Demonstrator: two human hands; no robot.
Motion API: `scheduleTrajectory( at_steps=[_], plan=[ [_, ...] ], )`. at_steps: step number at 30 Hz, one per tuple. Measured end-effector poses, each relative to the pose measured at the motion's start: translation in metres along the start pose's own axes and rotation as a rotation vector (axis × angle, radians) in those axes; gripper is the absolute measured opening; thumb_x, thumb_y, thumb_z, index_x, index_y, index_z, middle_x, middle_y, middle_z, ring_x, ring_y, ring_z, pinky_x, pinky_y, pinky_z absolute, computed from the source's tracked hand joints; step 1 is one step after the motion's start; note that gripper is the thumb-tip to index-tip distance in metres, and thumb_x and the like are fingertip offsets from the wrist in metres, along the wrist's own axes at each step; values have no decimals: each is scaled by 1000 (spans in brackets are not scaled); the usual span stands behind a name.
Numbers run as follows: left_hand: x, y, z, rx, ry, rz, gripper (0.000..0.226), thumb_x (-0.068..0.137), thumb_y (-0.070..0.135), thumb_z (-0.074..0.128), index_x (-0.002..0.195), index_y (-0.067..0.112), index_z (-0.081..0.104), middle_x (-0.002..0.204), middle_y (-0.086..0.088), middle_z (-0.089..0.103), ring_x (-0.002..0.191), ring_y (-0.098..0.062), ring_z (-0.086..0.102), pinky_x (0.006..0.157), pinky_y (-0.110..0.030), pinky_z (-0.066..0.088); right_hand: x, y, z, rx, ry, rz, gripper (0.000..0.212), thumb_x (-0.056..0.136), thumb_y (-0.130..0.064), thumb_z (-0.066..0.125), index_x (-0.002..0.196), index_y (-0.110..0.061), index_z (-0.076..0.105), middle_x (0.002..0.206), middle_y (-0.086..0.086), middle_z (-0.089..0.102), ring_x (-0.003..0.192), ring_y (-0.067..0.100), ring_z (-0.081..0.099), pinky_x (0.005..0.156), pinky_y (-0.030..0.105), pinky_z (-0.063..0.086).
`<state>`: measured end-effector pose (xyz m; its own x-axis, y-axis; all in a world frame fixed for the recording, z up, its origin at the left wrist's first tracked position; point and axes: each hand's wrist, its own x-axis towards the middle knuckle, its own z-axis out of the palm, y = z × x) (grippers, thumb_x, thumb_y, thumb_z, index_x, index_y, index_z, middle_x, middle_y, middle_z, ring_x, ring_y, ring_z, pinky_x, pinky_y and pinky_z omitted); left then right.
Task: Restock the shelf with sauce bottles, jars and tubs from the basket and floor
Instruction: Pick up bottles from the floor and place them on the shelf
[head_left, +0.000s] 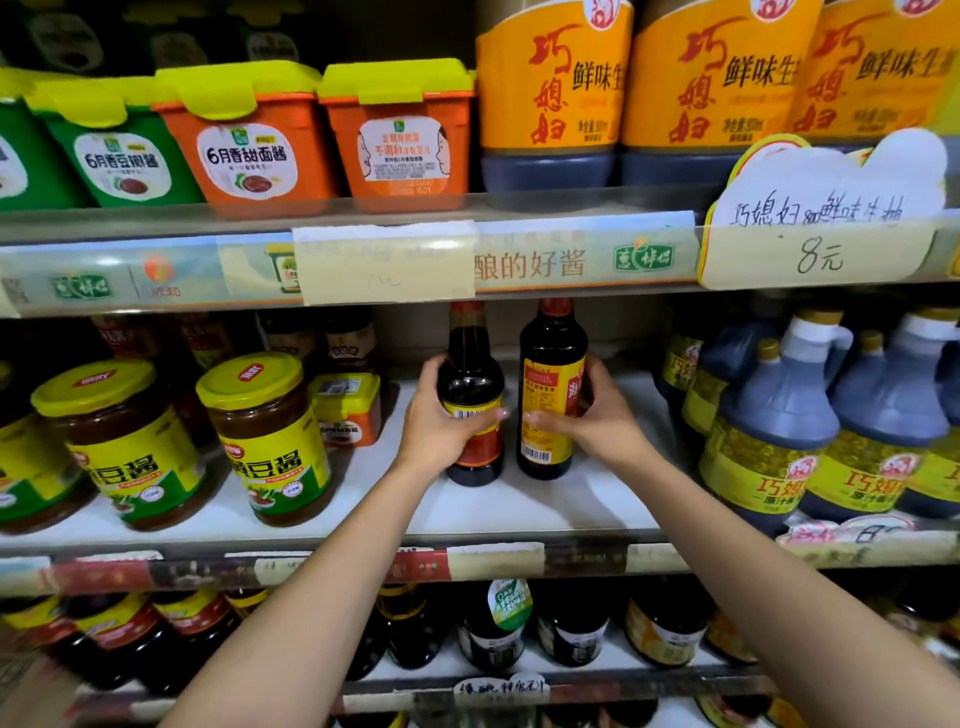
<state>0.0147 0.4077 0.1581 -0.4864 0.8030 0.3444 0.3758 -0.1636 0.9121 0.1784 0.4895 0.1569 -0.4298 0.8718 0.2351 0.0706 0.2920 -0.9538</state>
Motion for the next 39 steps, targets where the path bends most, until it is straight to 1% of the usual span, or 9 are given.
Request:
scheduleTrajectory(
  at_steps=[3, 6, 10, 14, 21, 24, 29, 36, 39],
  plan=[
    [-6, -2, -2, -23, -39, -23, 98, 60, 9, 85, 138, 18, 27, 116, 10, 50, 111, -9, 50, 89, -22, 39, -10, 16, -7, -21, -34, 50, 97, 59, -8, 84, 140, -19, 30, 132, 4, 51, 118, 18, 52, 98, 35, 44],
    [-16, -13, -4, -31, -96, -66, 110, 60, -1, 82, 144, 20, 15, 112, 19, 47, 110, -6, 47, 90, -22, 38, -18, 26, -12, -46, -76, 101, 93, 63, -7, 82, 140, -12, 29, 129, 2, 50, 117, 16, 50, 95, 28, 40],
    [-22, -30, -6, -22, -119, -147, 112, 63, -1, 80, 145, 25, 9, 116, 7, 49, 110, -12, 49, 95, -31, 41, -18, 31, -6, -62, -115, 138, 89, 66, -7, 81, 139, -14, 31, 129, 4, 52, 112, 15, 51, 92, 26, 40],
    [-17, -37, -6, -4, -171, -191, 100, 66, -3, 77, 142, 23, 19, 118, 2, 50, 112, -18, 51, 89, -32, 45, -16, 30, 6, -47, -92, 134, 79, 69, -4, 78, 134, -13, 34, 112, -1, 54, 101, 12, 52, 80, 18, 43],
    [-18, -48, 3, 92, -33, -175, 76, 62, 13, 84, 125, 15, 42, 119, -4, 50, 106, -18, 52, 90, -30, 45, -18, 38, 13, -33, -34, 115, 77, 72, -7, 76, 135, -14, 33, 113, -1, 53, 102, 12, 51, 85, 23, 39],
    [-16, -43, 8, 193, 46, -162, 75, 59, 18, 86, 121, 11, 43, 112, -2, 41, 100, -15, 46, 87, -25, 41, -18, 39, 13, -50, -27, 110, 79, 70, -9, 78, 135, -13, 33, 112, -2, 52, 103, 12, 51, 85, 23, 39],
    [-17, -43, 13, 151, 32, -227, 68, 63, 23, 84, 110, 20, 34, 115, -6, 56, 104, -26, 57, 82, -30, 46, -15, 40, 19, -91, 17, 109, 89, 59, -15, 86, 132, -15, 34, 113, -2, 55, 105, 16, 55, 89, 29, 44],
    [-22, -40, 13, 309, 74, -201, 82, 55, 46, 83, 118, 20, 37, 115, -3, 59, 104, -25, 57, 86, -43, 51, -16, 38, 26, -122, 46, 78, 95, 51, -22, 90, 128, -15, 36, 113, -2, 57, 103, 14, 56, 88, 29, 46],
    [-22, -44, 6, 204, -47, -236, 92, 42, 47, 86, 117, 29, 37, 119, -3, 57, 108, -23, 57, 90, -46, 51, -17, 38, 24, -111, 32, 85, 86, 54, -22, 89, 124, -19, 40, 117, 1, 57, 105, 16, 57, 89, 30, 46]
  ],
)
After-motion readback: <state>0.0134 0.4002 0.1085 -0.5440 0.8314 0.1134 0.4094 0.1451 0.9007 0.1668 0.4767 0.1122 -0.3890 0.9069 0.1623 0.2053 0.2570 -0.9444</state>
